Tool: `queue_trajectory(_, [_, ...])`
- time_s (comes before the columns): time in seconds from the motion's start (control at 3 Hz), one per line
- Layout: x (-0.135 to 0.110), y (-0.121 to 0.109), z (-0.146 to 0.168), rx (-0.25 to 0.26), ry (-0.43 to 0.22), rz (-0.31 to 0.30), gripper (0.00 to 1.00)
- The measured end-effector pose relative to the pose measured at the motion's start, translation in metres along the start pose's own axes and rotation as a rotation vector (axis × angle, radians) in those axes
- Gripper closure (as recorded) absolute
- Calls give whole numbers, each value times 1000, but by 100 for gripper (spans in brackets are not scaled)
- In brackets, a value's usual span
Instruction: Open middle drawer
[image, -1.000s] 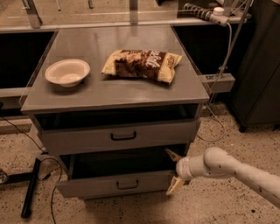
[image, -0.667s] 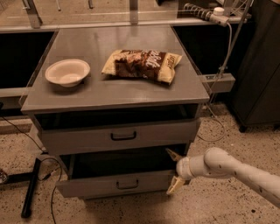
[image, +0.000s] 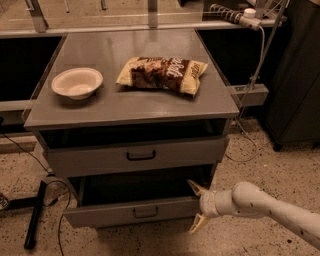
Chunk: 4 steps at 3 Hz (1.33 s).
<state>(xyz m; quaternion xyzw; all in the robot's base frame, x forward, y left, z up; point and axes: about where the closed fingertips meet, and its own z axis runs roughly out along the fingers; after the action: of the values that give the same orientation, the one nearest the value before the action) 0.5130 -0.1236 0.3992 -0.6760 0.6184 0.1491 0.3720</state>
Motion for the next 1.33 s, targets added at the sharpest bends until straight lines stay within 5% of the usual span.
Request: queue_trajectory(1.33, [-11,4,-6,6,-11,-7,87])
